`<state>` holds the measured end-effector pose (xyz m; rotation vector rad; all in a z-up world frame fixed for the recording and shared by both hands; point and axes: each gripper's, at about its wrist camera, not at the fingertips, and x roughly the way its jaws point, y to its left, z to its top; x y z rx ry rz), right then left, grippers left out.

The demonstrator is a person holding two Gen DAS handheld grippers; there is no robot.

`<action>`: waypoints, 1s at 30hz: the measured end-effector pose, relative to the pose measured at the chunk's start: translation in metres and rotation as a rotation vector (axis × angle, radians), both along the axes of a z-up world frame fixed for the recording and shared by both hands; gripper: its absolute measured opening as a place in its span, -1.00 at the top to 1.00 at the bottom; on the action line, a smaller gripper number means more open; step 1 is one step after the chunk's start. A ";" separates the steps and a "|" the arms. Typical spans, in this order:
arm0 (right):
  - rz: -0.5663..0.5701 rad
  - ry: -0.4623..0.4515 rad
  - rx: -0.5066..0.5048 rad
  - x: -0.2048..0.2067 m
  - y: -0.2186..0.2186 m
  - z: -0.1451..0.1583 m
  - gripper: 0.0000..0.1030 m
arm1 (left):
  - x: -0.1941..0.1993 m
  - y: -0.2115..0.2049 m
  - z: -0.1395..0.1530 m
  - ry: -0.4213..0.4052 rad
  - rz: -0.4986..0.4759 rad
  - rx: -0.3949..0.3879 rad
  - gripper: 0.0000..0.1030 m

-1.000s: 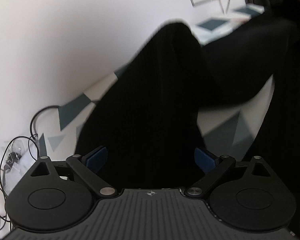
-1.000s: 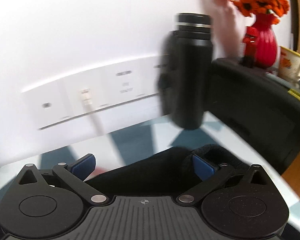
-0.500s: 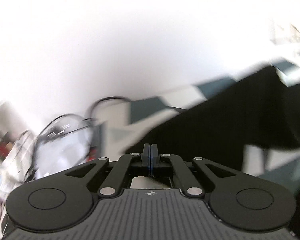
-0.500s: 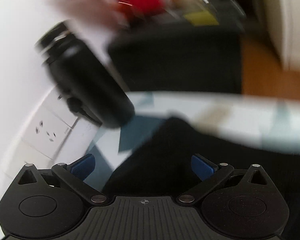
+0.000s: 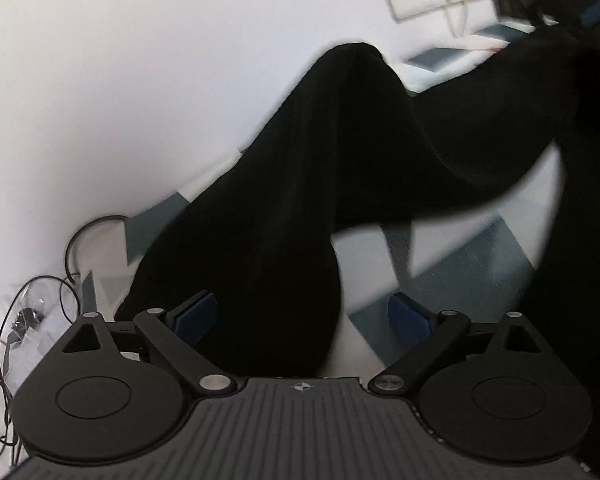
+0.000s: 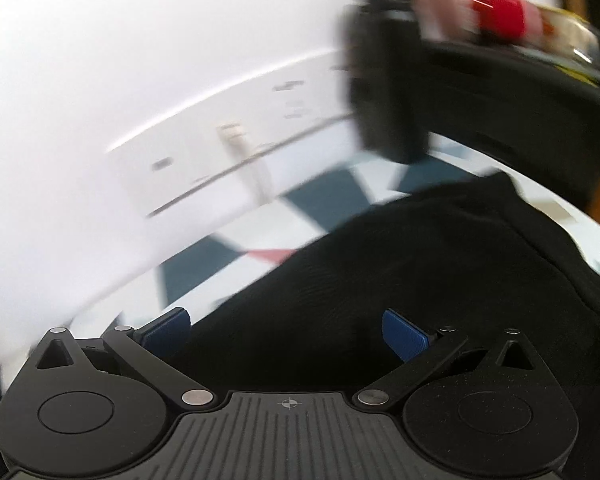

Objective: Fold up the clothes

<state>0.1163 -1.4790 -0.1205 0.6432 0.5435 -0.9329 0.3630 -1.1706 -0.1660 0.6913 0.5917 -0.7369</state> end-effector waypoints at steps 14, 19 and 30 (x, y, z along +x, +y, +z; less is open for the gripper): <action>0.580 0.175 -0.146 0.049 0.101 -0.013 -0.98 | 0.025 0.110 0.106 -0.144 0.359 -0.268 0.87; 0.577 0.088 -0.110 0.063 0.100 0.000 -0.98 | -0.016 0.124 0.143 -0.261 0.340 -0.245 0.87; 0.714 0.050 0.019 0.094 0.117 -0.012 -0.98 | -0.059 0.128 0.125 -0.254 0.390 -0.126 0.87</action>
